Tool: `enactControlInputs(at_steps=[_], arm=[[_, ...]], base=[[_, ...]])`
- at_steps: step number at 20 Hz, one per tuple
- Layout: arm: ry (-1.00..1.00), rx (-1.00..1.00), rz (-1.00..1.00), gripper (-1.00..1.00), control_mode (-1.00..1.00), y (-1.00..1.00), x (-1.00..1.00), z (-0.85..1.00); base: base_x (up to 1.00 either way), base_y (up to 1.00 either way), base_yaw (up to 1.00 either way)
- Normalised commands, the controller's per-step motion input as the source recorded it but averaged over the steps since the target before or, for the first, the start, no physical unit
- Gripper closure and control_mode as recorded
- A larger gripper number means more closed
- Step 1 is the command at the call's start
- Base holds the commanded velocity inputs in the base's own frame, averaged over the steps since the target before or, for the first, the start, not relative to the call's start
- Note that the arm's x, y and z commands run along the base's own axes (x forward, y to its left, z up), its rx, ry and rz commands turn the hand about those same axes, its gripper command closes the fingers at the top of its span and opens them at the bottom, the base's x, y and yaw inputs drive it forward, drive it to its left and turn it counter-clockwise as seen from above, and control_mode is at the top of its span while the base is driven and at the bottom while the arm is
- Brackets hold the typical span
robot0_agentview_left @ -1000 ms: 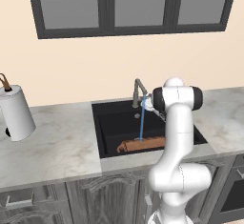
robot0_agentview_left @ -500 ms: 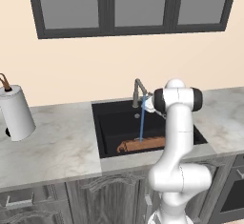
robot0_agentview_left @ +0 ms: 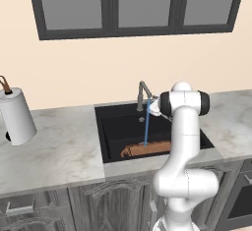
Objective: Turn on the sink faucet with hot water and rinse the cutting board for ten seconds, then turn off the faucet. Push the cutting board to reach the water if necessary.
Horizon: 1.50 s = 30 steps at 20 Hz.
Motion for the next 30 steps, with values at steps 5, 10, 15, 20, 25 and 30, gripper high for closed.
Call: enactControlInputs(at_steps=[5,10,15,20,25,30], arm=[[0.00,0.00,0.06,-1.00,-1.00,0.15,0.00,0.04],[0.00,0.00,0.09,-1.00,-1.00,0.24,0.00,0.02],[0.00,0.00,0.08,-1.00,-1.00,0.16,0.00,0.01],[0.00,-0.07,0.09,-1.00,-1.00,0.14,0.00,0.11],[-0.02,-0.14,0.15,-1.00,-1.00,0.32,0.00,0.11],[-0.07,-0.16,0.16,-1.00,-1.00,0.34,0.00,0.19]], base=[[0.00,0.00,0.00],[0.00,0.00,0.00],[0.00,0.00,0.00],[0.00,0.00,0.00],[0.00,0.00,0.00],[0.00,0.00,0.00]])
